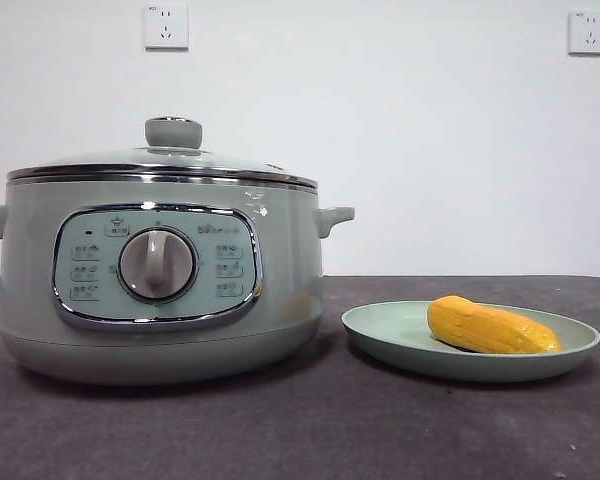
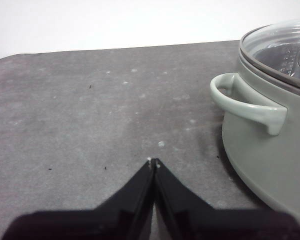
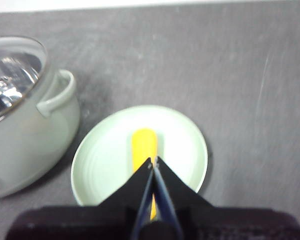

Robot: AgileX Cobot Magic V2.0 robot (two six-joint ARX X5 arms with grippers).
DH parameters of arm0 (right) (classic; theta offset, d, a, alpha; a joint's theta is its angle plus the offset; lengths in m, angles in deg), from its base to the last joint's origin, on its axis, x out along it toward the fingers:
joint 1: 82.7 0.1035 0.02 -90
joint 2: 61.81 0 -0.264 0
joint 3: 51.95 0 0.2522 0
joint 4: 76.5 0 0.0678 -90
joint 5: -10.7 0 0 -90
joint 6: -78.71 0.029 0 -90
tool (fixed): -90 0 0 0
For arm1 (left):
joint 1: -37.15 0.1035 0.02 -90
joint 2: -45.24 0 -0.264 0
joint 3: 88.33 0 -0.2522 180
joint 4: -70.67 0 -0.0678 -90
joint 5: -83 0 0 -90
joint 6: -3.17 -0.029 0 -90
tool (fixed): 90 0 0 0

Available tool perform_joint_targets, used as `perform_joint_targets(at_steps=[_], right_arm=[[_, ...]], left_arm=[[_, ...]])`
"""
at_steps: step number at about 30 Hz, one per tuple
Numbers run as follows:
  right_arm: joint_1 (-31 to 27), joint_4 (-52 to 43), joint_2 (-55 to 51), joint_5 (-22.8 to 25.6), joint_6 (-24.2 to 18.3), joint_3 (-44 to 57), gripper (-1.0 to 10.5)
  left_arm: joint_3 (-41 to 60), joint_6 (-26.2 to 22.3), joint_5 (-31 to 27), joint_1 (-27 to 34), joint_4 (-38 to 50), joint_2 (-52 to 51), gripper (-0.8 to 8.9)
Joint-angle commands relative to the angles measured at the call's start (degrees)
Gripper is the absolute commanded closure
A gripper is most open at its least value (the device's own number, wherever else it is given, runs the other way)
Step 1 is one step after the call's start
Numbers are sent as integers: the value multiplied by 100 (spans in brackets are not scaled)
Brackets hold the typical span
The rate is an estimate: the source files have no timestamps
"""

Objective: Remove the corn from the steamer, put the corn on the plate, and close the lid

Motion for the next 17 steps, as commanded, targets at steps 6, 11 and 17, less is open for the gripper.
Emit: perform_joint_targets(at_steps=[6,11,17], right_arm=[[-927,-1392,-1095,-463,-638,1032,946],[-1512,-2157,-1845,-776,-636,2004,946],[-1775,-2153,-2446,-765,-614,2673,946]], left_arm=[[70,15,-11,22,-13,-15,817],[70,15,-13,22,-13,-15,817],[70,15,-13,22,-13,-15,817]])
